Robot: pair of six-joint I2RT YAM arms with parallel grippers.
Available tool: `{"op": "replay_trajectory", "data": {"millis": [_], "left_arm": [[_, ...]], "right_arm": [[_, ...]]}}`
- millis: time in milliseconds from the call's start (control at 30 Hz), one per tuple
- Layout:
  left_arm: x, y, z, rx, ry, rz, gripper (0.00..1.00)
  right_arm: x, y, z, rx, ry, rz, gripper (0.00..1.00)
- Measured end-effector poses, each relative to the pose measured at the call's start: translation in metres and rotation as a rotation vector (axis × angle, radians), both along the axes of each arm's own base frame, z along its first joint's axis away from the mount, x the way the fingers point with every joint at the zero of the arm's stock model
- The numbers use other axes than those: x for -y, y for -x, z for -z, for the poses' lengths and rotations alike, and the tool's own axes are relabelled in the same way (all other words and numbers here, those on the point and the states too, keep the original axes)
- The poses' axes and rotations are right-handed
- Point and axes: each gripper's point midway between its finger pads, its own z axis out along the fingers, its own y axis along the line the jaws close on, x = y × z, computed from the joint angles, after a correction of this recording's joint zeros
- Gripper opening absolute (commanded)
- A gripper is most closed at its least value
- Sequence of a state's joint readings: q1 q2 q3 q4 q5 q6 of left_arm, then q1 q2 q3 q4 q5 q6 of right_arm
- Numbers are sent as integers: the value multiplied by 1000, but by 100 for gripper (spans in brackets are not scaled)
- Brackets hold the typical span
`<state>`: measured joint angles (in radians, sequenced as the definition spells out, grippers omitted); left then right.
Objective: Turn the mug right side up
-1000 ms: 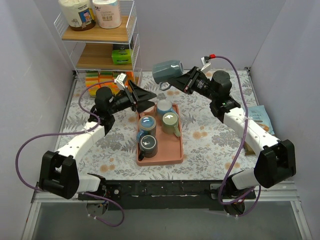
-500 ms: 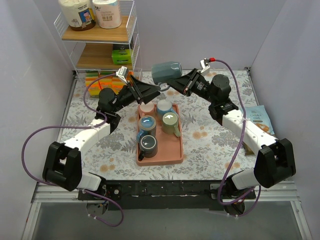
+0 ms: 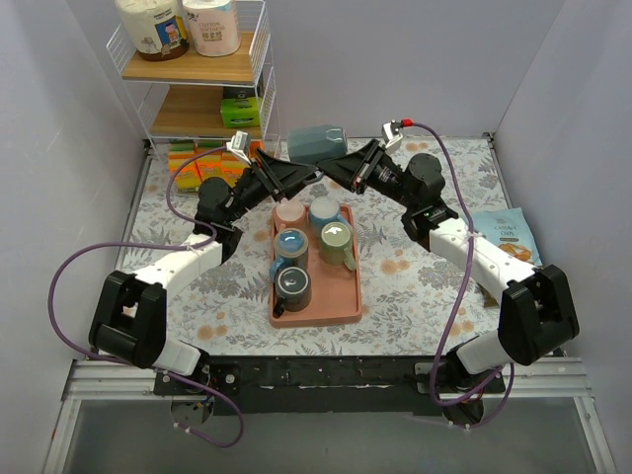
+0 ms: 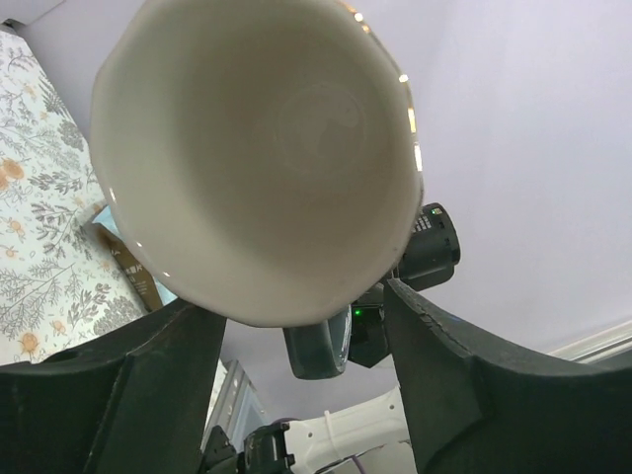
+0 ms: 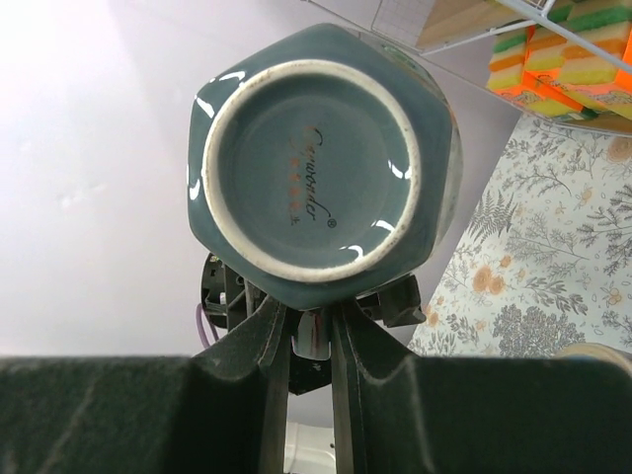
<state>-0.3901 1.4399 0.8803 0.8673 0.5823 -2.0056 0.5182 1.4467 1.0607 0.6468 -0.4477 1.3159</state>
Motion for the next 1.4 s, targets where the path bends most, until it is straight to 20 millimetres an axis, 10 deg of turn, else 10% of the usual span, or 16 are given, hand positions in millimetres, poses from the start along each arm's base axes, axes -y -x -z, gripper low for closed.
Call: {"op": "replay_trajectory", "data": {"millis": [733,833,1200,1400], "left_arm": [[-2,4,14,-25,6,5,25],[-1,5,14,-35,13,11,0],[-2,4,10,-15,26,4,0],[-3,3,4,13,36,-9,0]], "right_arm": [[-2,5,12,7,16,-44,1],[-1,5,14,29,30,-46,1],[-2,4,13,105,31,-74,1],[-3,4,8,125,0,-86,52]]}}
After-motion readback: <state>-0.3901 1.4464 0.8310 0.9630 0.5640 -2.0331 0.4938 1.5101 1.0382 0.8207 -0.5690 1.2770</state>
